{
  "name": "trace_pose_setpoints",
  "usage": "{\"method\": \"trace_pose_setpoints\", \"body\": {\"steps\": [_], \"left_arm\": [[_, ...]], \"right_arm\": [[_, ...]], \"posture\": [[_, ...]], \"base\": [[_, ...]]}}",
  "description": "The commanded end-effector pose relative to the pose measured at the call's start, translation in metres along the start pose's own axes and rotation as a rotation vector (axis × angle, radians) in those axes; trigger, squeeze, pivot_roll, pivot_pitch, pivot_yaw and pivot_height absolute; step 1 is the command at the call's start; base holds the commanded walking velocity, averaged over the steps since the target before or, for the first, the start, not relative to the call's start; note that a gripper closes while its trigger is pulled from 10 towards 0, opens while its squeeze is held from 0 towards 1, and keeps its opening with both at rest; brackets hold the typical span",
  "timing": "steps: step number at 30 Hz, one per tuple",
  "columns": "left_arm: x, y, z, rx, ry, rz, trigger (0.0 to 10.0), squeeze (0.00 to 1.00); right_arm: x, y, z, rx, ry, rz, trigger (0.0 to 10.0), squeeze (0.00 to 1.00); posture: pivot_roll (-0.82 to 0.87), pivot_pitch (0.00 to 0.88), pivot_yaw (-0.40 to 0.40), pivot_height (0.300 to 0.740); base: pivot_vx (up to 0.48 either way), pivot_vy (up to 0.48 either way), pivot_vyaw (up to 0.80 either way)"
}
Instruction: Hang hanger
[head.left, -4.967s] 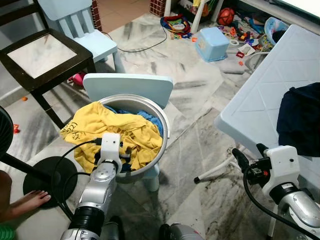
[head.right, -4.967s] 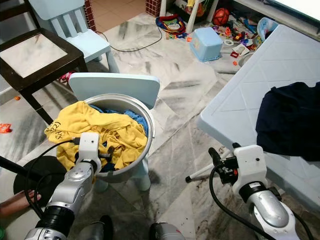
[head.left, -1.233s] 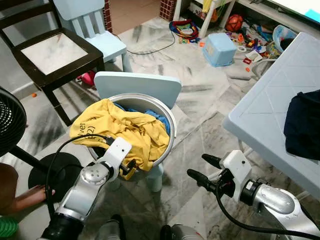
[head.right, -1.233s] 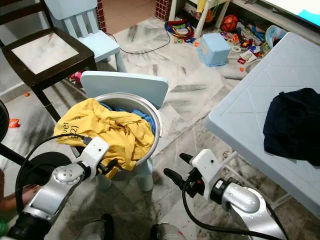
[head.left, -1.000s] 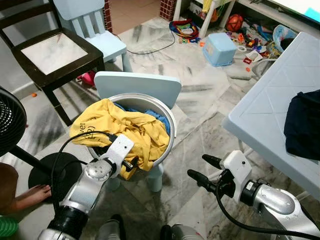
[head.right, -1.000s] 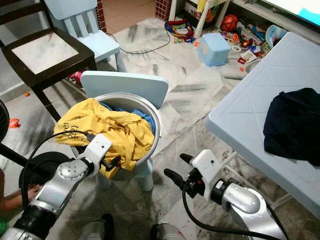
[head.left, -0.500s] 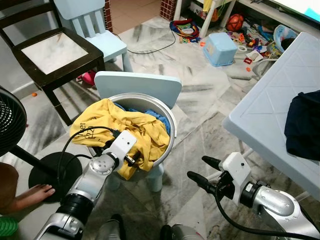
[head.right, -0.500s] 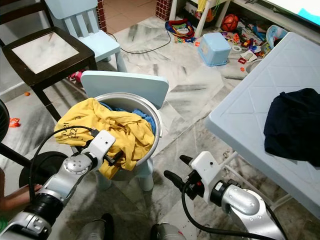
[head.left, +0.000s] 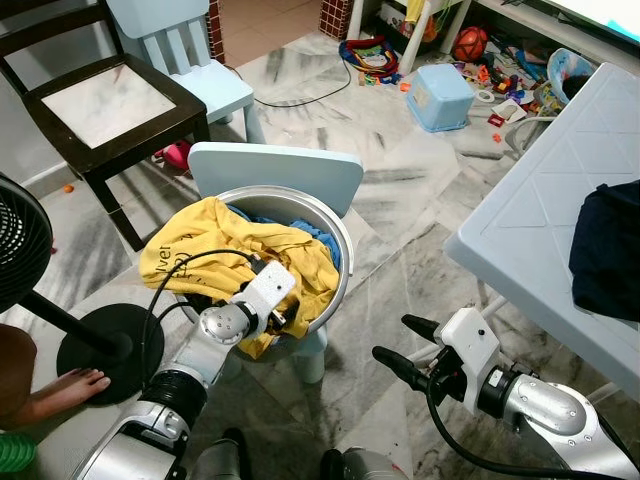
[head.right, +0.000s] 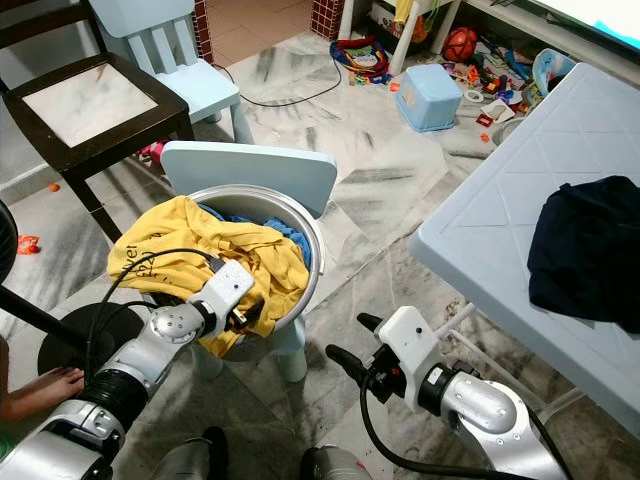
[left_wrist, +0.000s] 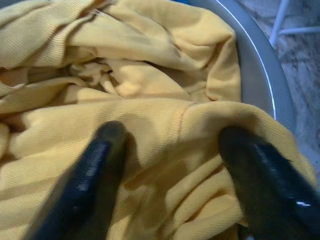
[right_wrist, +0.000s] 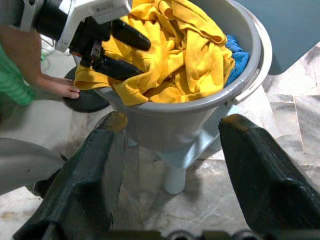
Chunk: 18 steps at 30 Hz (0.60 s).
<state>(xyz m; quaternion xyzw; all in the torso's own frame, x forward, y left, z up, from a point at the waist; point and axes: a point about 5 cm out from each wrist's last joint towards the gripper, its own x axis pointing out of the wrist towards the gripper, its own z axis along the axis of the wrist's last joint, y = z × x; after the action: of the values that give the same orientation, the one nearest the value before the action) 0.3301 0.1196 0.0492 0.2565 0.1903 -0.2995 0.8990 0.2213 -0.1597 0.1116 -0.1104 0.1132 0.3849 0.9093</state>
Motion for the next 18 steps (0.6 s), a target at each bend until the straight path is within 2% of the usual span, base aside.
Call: {"method": "trace_pose_setpoints", "body": {"steps": [1, 18], "left_arm": [[0.0020, -0.0065, -0.0021, 0.022, 0.009, -0.036, 0.0, 0.00], [0.0028, -0.0029, -0.0065, 0.012, 0.015, -0.023, 0.0, 0.00]], "right_arm": [[-0.0022, 0.0008, 0.0002, -0.016, 0.004, 0.003, 10.0, 0.00], [0.0022, -0.0044, 0.0007, -0.037, 0.002, 0.006, 10.0, 0.00]], "posture": [[-0.15, 0.207, -0.112, 0.740], [-0.15, 0.187, -0.121, 0.740]], "base": [[0.000, 0.000, 0.00], [0.000, 0.000, 0.00]]}}
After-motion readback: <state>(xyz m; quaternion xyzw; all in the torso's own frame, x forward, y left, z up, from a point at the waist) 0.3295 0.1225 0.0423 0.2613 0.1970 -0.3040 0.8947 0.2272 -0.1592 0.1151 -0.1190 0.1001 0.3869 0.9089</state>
